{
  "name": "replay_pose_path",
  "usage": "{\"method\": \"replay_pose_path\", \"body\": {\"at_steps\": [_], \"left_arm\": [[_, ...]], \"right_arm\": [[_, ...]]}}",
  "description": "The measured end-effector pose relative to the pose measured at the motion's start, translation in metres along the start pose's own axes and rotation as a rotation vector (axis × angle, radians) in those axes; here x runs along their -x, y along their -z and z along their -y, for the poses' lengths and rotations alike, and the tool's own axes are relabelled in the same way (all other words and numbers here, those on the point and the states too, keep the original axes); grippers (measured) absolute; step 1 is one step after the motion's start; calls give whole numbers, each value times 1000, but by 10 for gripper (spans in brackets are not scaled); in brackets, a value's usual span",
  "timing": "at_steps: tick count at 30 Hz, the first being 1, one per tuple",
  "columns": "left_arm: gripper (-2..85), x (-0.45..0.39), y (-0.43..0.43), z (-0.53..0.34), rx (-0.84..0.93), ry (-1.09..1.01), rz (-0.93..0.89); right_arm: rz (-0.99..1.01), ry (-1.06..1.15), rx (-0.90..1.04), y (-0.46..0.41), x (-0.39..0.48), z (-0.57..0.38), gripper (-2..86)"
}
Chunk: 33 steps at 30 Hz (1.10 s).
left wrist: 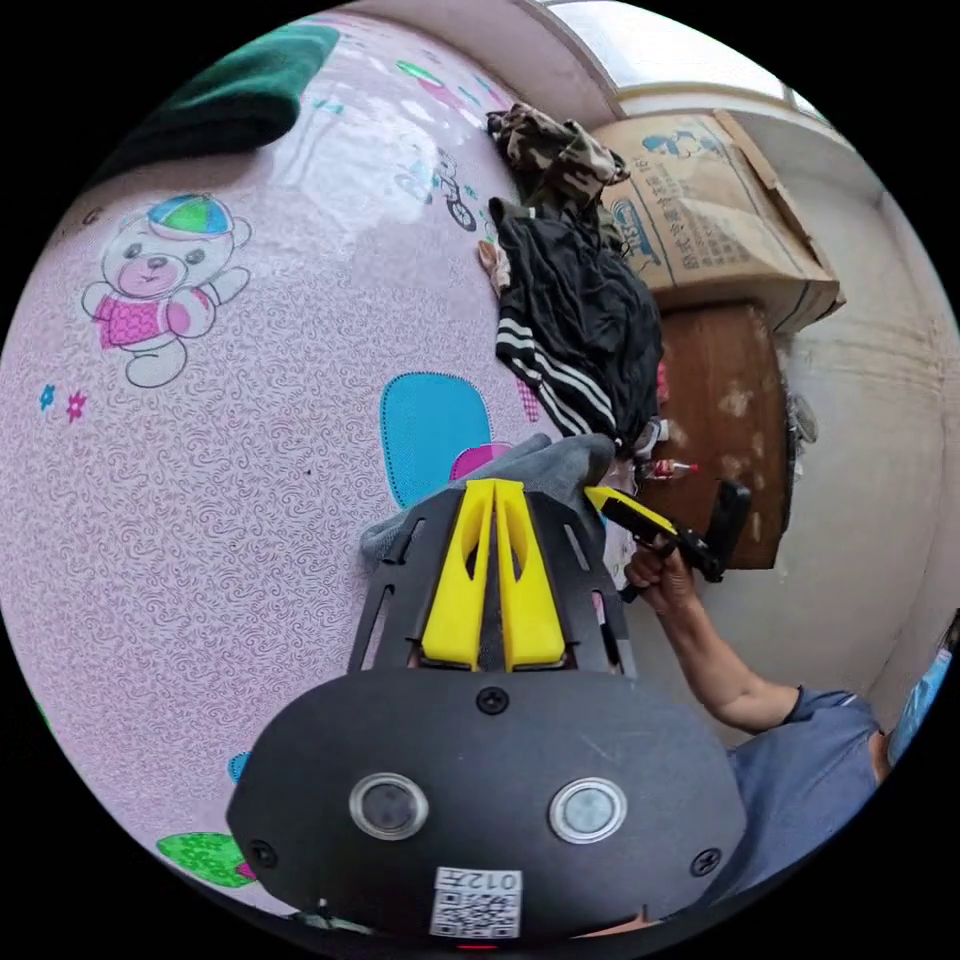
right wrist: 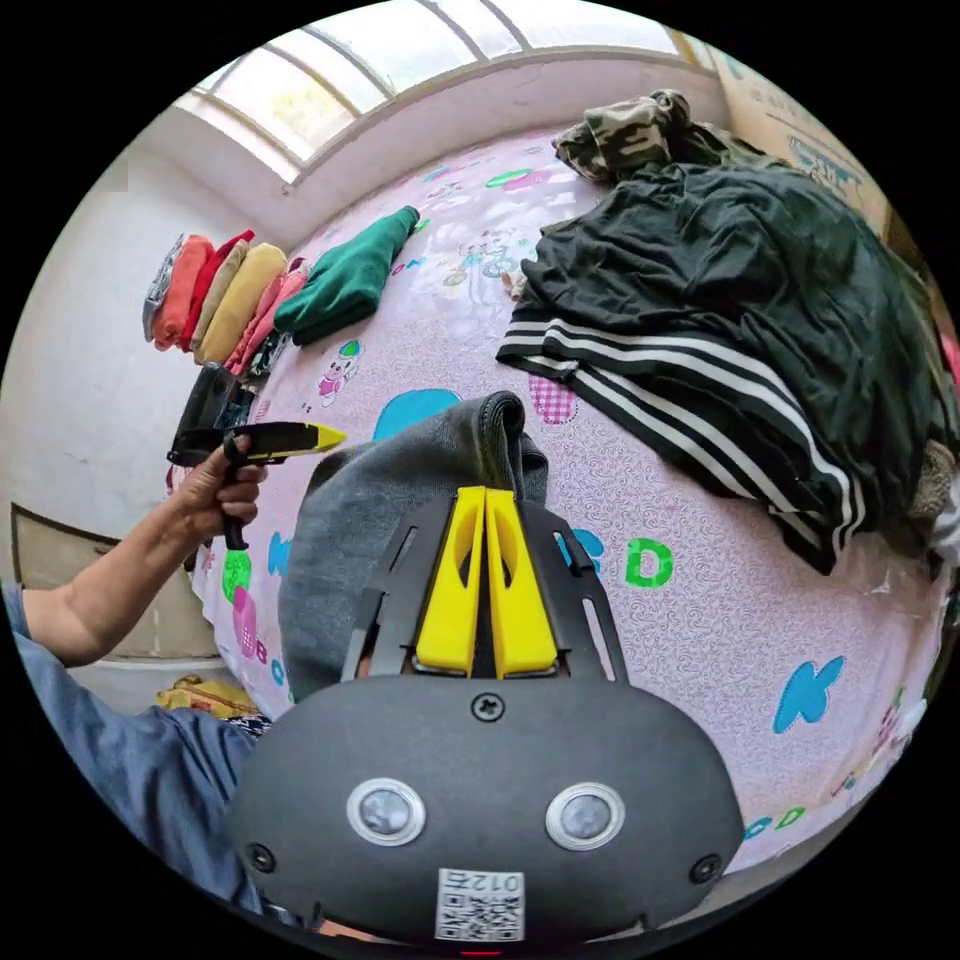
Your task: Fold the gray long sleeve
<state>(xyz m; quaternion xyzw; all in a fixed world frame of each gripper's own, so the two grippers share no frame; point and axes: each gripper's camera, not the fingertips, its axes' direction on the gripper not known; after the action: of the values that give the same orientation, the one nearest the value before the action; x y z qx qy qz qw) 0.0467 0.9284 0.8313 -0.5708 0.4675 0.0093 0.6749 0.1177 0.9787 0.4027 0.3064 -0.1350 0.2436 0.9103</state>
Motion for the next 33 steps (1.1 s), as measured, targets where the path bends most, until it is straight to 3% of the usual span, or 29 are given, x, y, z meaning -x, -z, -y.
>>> {"method": "replay_pose_path", "body": {"at_steps": [4, 9, 11, 15, 18, 21, 27, 33], "left_arm": [[3, -27, 35, -24, 0, -197, 41], [2, -50, -12, -72, 266, -375, 175], [1, -39, -28, -79, 279, -377, 290], [2, 1, -16, -72, 215, -138, 195], [7, 0, 21, -81, 114, -193, 199], [26, 30, 55, -98, 43, -84, 138], [104, 97, 54, -123, 92, 86, -5], [135, 129, 30, -123, 164, 116, -57]], "right_arm": [[66, 126, 8, 23, 17, -42, -1], [-18, 180, 158, -15, 3, -93, -1], [-40, 179, 168, -25, -13, -103, -1], [-30, 151, 166, -22, -31, -108, 0], [-66, 167, 103, 3, -41, -124, 6], [13, 51, 66, 19, -83, -145, 25], [282, -203, 104, -2, -180, -178, 165], [405, -222, 168, -41, -225, -193, 180]]}}
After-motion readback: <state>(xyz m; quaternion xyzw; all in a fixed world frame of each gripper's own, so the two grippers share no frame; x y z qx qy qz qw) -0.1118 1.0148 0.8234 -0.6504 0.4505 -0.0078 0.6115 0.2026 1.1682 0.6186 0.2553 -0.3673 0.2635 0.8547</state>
